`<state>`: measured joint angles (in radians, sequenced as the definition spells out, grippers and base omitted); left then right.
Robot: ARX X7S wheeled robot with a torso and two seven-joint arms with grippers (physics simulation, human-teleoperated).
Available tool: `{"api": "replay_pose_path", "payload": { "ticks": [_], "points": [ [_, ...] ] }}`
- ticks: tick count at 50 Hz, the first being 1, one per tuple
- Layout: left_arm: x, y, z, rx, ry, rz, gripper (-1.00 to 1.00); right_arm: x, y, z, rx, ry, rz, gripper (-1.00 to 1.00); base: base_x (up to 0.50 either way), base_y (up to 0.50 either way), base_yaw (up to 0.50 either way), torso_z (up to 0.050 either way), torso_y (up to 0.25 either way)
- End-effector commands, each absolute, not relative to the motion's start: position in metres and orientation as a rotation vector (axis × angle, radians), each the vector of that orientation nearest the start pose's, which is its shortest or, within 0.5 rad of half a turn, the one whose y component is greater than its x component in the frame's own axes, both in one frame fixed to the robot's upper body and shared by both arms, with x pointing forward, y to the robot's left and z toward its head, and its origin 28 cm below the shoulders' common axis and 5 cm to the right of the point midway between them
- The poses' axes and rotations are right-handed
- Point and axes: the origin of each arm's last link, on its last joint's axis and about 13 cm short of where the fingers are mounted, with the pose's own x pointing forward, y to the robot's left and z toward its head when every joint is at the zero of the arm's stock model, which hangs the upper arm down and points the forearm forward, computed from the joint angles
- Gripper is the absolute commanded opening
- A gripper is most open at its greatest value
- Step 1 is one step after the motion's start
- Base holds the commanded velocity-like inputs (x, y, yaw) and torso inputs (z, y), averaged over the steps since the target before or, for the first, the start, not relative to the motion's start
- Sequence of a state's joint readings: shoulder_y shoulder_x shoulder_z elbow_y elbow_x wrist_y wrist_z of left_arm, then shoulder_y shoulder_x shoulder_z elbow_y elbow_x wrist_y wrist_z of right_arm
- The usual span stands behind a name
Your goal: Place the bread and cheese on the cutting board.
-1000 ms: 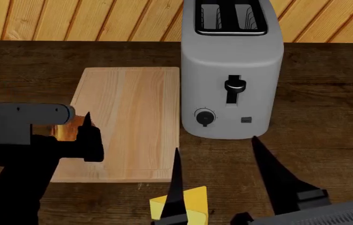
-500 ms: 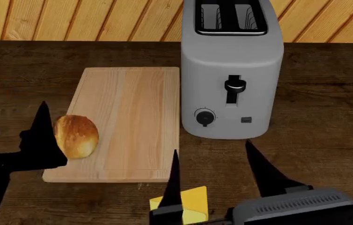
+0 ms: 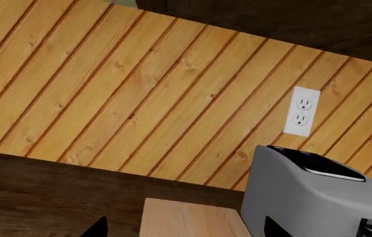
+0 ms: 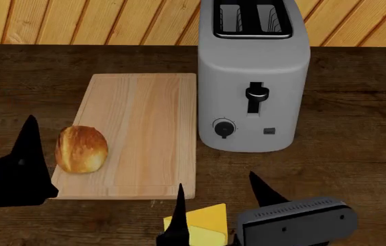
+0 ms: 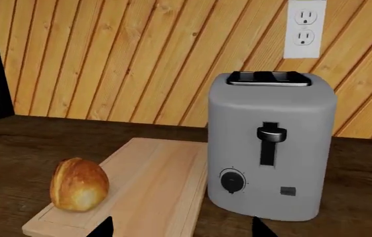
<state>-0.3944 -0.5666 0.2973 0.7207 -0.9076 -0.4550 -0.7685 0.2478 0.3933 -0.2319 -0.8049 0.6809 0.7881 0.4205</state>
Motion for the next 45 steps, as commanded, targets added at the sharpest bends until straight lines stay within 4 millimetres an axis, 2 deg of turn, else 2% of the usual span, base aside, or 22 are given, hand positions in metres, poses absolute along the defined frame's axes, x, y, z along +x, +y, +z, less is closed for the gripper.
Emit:
{"api": "replay_pose_path", "payload": {
  "ticks": [1, 8, 23, 38, 45],
  "points": [
    [0.213, 0.206, 0.190, -0.168, -0.216, 0.011, 1.00, 0.195, -0.085, 0.152, 0.009, 0.010, 0.284, 1.00, 0.00, 0.00, 0.00, 0.000, 0.000],
    [0.212, 0.207, 0.192, -0.174, -0.223, 0.003, 1.00, 0.188, -0.087, 0.154, -0.008, 0.032, 0.268, 1.00, 0.00, 0.00, 0.00, 0.000, 0.000],
    [0.212, 0.203, 0.189, -0.163, -0.222, -0.012, 1.00, 0.187, -0.089, 0.141, -0.010, 0.092, 0.309, 1.00, 0.00, 0.00, 0.00, 0.000, 0.000],
    [0.210, 0.203, 0.190, -0.166, -0.223, -0.015, 1.00, 0.197, -0.093, 0.127, -0.019, 0.161, 0.308, 1.00, 0.00, 0.00, 0.00, 0.000, 0.000],
    [0.210, 0.202, 0.190, -0.166, -0.222, -0.019, 1.00, 0.200, -0.093, 0.126, -0.017, 0.176, 0.306, 1.00, 0.00, 0.00, 0.00, 0.000, 0.000]
  ]
}}
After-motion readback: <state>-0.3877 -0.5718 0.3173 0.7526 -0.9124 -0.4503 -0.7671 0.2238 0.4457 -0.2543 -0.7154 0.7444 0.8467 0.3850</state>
